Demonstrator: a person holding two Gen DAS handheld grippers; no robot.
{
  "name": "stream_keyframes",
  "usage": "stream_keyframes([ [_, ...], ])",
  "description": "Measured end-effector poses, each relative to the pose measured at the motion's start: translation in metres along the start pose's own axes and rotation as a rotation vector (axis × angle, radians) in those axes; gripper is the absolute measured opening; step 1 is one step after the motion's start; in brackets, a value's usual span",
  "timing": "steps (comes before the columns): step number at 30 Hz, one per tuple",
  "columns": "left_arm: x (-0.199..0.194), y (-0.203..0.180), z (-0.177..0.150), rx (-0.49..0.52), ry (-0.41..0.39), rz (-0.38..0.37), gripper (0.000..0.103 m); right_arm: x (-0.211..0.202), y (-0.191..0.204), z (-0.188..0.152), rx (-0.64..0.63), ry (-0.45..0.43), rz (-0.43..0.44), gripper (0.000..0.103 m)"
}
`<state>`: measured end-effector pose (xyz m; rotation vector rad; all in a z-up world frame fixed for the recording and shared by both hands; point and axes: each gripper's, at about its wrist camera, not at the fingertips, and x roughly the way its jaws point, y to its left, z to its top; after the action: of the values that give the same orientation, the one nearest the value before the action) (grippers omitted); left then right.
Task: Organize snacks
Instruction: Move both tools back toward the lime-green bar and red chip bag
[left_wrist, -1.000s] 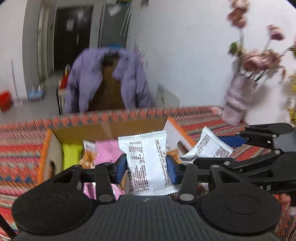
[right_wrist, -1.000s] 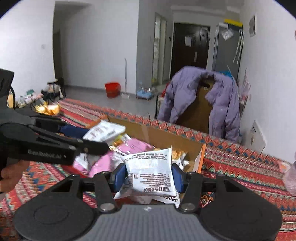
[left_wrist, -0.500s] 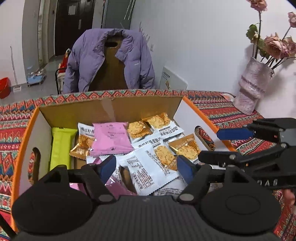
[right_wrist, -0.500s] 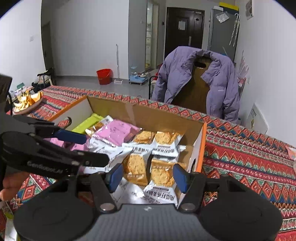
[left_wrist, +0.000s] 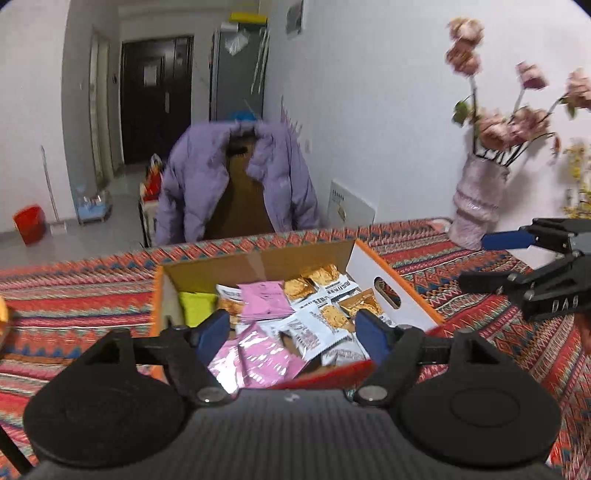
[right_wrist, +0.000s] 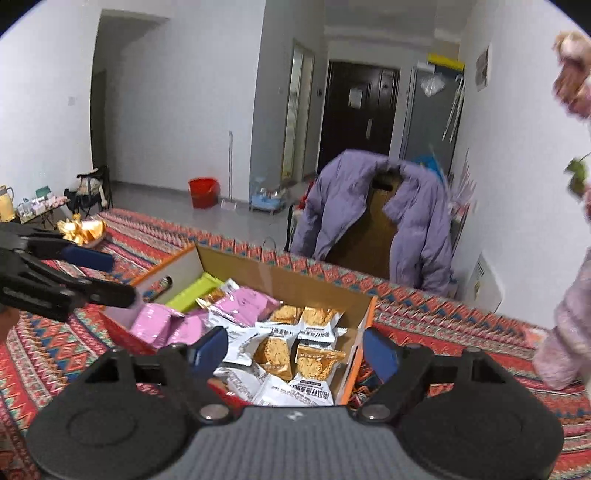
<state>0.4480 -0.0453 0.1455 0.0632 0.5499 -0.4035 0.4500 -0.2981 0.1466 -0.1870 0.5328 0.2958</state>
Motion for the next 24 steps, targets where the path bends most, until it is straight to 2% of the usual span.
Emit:
stream_keyframes([
  [4,-0.059,-0.004,-0.021,0.003,-0.041,0.023,0.083,-0.054,0.015,-0.010,-0.012,-0.062,-0.018,0.085],
  [9,-0.124,-0.015,-0.062,0.000,-0.091,0.061,0.088,-0.113,0.044,-0.041,-0.039,-0.105,-0.023,0.088],
  [13,-0.163,-0.026,-0.100,-0.013,-0.134,0.133,0.091,-0.149,0.066,-0.076,-0.057,-0.116,-0.021,0.091],
  [16,-0.182,-0.037,-0.131,-0.045,-0.137,0.184,0.091,-0.166,0.079,-0.104,-0.056,-0.107,-0.020,0.092],
  [19,-0.193,-0.046,-0.161,-0.101,-0.120,0.201,0.094,-0.177,0.095,-0.136,-0.063,-0.072,-0.028,0.093],
  [20,-0.195,-0.048,-0.171,-0.110,-0.111,0.209,0.094,-0.179,0.099,-0.146,-0.064,-0.056,-0.031,0.098],
  [24,-0.198,-0.052,-0.204,-0.148,-0.042,0.258,0.094,-0.183,0.112,-0.187,-0.041,0.010,-0.016,0.099],
])
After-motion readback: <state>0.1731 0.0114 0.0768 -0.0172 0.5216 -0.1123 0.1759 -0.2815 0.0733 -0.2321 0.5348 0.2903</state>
